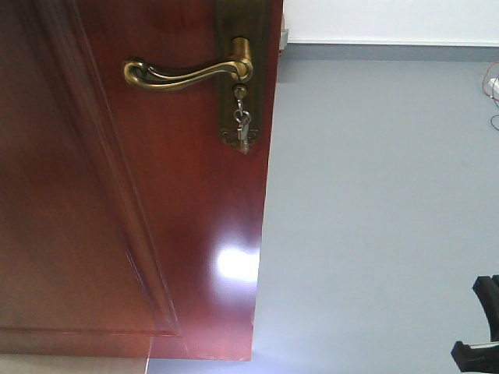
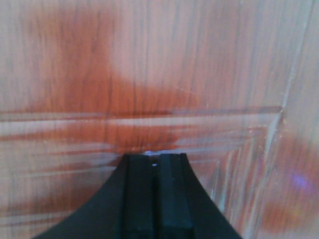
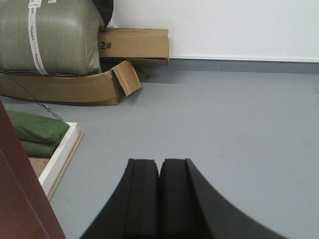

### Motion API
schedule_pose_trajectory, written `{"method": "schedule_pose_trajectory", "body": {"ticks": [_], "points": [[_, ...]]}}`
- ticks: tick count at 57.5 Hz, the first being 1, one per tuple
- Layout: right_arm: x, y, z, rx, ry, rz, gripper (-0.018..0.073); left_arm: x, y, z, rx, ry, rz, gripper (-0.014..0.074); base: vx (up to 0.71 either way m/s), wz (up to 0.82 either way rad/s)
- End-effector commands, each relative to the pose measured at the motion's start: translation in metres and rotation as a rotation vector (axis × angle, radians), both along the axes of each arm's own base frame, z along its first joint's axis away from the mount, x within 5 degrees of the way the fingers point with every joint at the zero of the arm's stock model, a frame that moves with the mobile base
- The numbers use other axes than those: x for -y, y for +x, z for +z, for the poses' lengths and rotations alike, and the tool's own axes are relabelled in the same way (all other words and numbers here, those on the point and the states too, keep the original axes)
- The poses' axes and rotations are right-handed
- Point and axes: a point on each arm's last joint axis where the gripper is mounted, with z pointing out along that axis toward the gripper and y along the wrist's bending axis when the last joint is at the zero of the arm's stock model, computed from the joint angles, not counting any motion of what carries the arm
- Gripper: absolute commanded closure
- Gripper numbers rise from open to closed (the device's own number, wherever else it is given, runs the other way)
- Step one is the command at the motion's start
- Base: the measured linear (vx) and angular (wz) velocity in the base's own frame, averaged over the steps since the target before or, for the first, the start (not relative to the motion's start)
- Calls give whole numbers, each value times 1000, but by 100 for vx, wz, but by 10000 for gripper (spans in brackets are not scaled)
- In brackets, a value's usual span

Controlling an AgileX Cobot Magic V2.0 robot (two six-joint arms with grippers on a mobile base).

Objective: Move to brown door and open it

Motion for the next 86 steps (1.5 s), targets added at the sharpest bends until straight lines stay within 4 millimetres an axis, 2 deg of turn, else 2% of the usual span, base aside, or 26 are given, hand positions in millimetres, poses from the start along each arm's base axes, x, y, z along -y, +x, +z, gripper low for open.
{"method": "schedule_pose_trajectory", "body": {"ticks": [1,31,42,56,86], "points": [[1,2,6,81,-10,-5,559,-3,-5,15,55,-24,28,600,0,0],[1,2,6,83,-10,-5,559,-3,-5,15,54,-21,28,600,0,0],[1,2,6,83,-10,-5,559,-3,-4,12,81,175,39,600,0,0],[1,2,6,83,-10,-5,559,-8,-3,17,112,82,100,600,0,0],[1,2,6,83,-10,-5,559,-9,-5,29,239,64,110,600,0,0]]}}
